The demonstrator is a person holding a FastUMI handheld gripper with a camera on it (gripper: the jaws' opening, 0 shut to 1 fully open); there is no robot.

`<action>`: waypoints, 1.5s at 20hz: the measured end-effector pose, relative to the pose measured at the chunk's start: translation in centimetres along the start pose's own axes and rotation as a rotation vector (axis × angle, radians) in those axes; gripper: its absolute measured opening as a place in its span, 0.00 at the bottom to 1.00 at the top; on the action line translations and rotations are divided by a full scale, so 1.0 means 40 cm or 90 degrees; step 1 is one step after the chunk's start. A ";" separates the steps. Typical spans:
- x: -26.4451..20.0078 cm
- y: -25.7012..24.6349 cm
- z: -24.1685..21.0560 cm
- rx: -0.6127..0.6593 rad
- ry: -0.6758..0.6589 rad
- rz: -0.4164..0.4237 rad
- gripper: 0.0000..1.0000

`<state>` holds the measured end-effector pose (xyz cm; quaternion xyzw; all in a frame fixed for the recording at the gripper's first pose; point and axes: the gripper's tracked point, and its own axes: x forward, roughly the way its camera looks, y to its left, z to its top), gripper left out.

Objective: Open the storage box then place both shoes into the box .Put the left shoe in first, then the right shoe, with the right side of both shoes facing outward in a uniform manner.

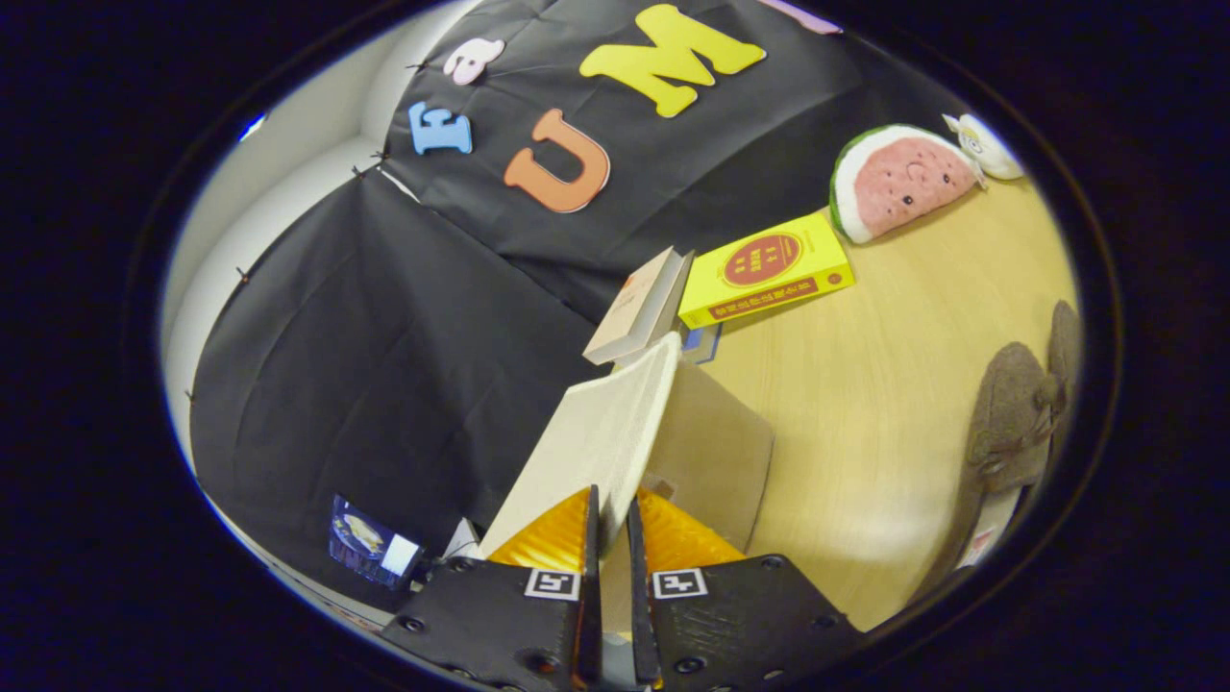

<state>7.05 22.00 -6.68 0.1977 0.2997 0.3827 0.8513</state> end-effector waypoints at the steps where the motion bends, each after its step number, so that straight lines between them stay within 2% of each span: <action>1: -0.007 0.009 -0.006 -0.002 0.005 -0.008 0.11; 3: -0.013 0.022 0.011 0.003 0.001 -0.034 0.05; 4: -0.013 0.045 0.016 0.007 0.000 -0.030 0.02; 9: -0.041 0.198 0.065 -0.031 -0.029 -0.006 0.01; 14: -0.018 0.332 0.097 -0.046 -0.035 0.003 0.02; 23: 0.088 0.555 0.095 -0.152 -0.034 0.030 0.08; 25: 0.125 0.595 0.080 -0.164 -0.029 0.042 0.15; 30: 0.207 0.663 0.063 -0.166 -0.023 0.068 0.15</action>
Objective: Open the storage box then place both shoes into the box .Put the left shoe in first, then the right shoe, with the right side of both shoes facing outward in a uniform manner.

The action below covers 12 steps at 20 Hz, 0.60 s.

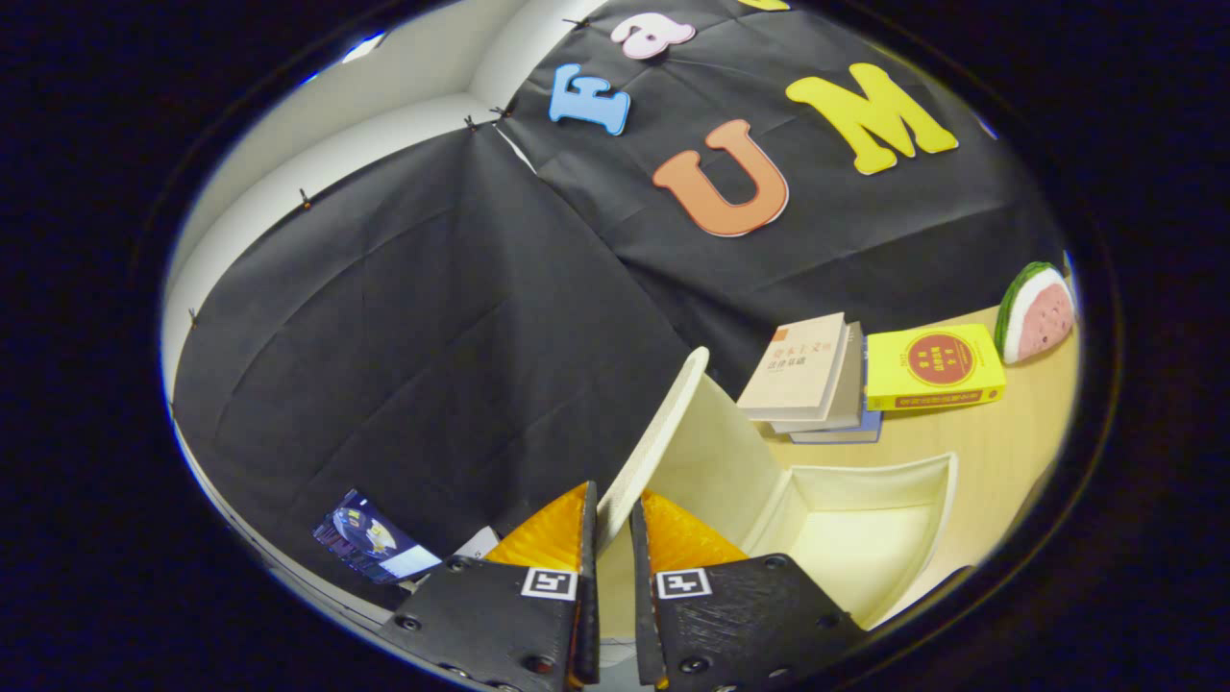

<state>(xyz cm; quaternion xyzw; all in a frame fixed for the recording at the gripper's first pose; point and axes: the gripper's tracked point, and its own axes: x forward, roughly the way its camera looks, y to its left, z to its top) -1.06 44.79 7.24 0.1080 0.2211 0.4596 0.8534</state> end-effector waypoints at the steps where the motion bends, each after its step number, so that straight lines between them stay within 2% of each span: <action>1: 0.026 0.018 -0.003 -0.004 -0.006 0.007 0.20; 2: 0.045 0.028 -0.007 -0.010 -0.004 0.009 0.20; 4: 0.070 0.072 -0.027 -0.020 0.003 0.044 0.28; 6: 0.083 0.103 -0.053 -0.044 0.016 0.060 0.41; 9: 0.064 0.123 -0.090 -0.124 0.013 0.059 0.63; 12: 0.028 0.097 -0.120 -0.217 0.008 0.025 0.89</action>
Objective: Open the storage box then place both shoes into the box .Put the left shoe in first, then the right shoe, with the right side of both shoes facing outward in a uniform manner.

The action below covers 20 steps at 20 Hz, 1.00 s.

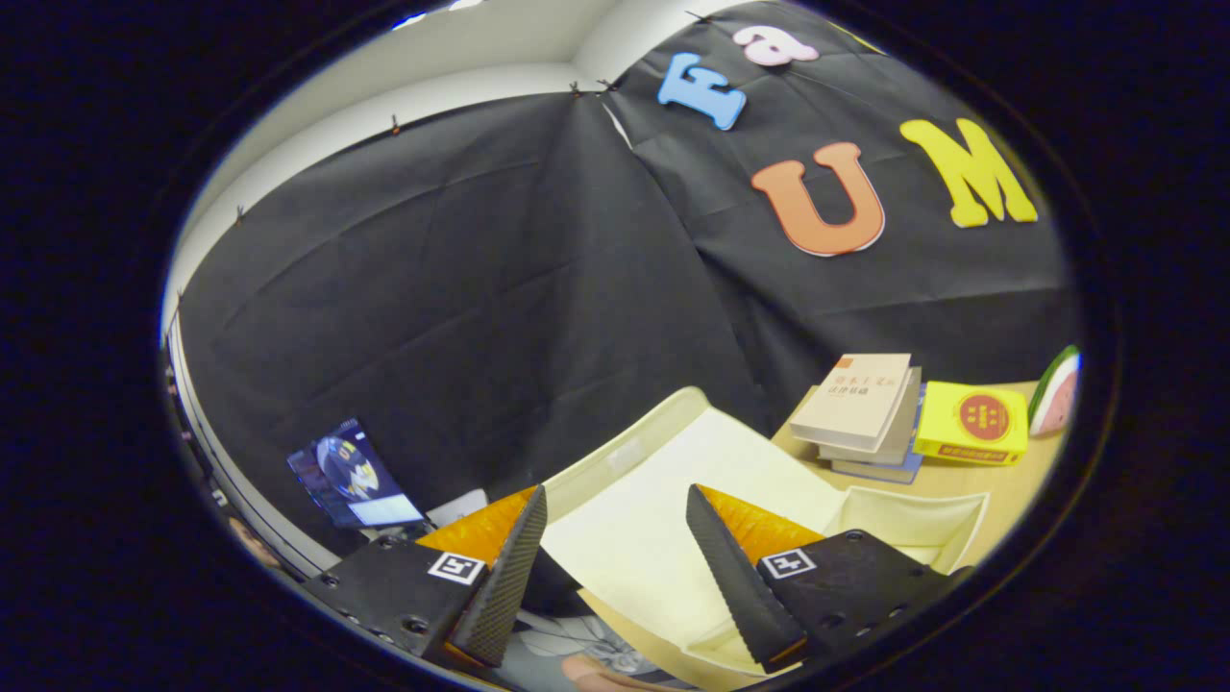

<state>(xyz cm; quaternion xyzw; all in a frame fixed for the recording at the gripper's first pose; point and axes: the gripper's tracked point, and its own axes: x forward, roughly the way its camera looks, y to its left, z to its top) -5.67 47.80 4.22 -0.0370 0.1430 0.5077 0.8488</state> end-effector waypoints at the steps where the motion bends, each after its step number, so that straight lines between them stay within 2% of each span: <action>1: -0.011 -0.013 -0.016 -0.029 -0.001 -0.016 0.95; 5: -0.081 -0.074 -0.054 -0.135 -0.024 -0.083 0.95; 10: -0.194 -0.199 -0.106 -0.176 -0.022 -0.167 0.96; 14: -0.289 -0.327 -0.163 -0.147 -0.007 -0.244 0.96; 20: -0.443 -0.577 -0.244 -0.089 0.017 -0.389 0.96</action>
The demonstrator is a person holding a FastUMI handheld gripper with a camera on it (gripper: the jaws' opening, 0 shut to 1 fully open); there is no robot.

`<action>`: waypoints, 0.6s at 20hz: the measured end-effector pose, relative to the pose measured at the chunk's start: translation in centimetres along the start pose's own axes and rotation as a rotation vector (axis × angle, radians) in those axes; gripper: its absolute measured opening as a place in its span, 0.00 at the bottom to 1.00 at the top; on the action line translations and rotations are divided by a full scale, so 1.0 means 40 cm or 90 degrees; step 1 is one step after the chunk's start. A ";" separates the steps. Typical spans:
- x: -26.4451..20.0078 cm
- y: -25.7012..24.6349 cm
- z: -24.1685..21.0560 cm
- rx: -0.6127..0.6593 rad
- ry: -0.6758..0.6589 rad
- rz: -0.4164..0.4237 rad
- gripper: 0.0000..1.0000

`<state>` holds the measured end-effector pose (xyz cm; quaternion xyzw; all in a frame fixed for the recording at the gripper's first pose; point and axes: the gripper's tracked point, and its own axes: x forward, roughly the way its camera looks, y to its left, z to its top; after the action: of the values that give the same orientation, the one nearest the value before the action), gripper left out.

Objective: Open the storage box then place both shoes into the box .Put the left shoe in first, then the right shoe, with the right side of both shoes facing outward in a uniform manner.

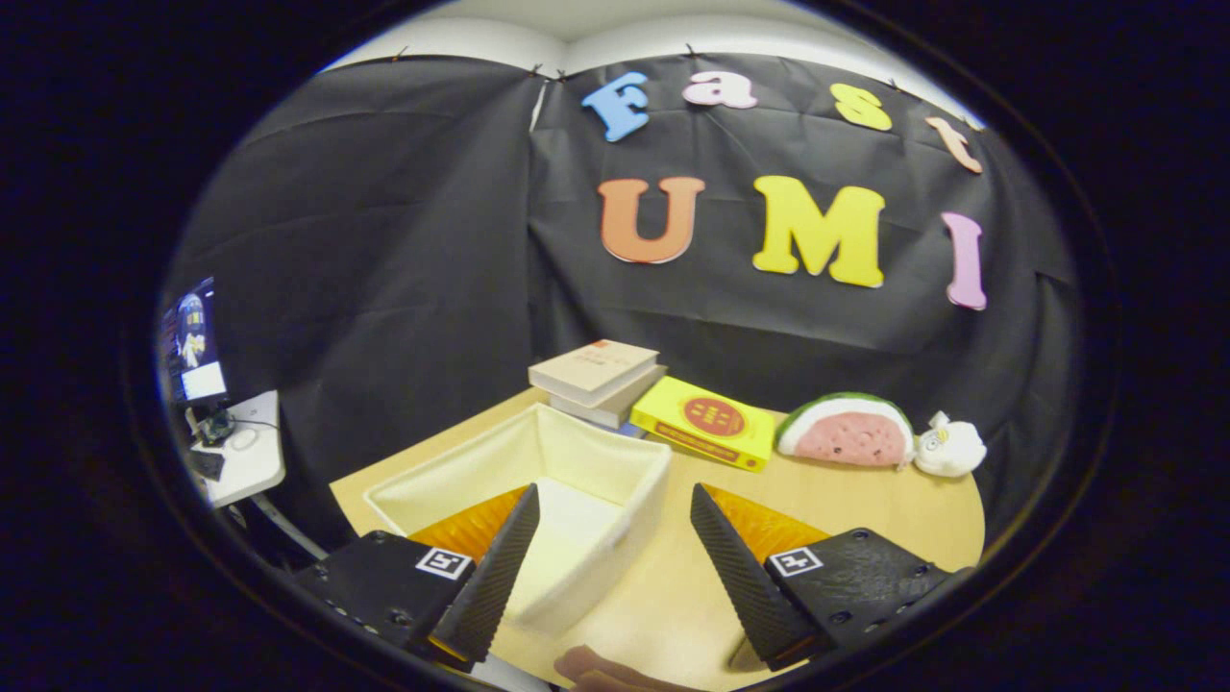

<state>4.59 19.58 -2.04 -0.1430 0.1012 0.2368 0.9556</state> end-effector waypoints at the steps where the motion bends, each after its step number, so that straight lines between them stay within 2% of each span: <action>1: 0.000 -0.042 -0.027 0.007 0.012 -0.017 0.96; 7: -0.007 -0.274 -0.178 0.053 0.085 -0.121 0.96; 12: -0.005 -0.395 -0.325 0.127 0.144 -0.170 0.96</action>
<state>10.41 1.93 -10.62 -0.0857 0.2111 0.0790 0.9705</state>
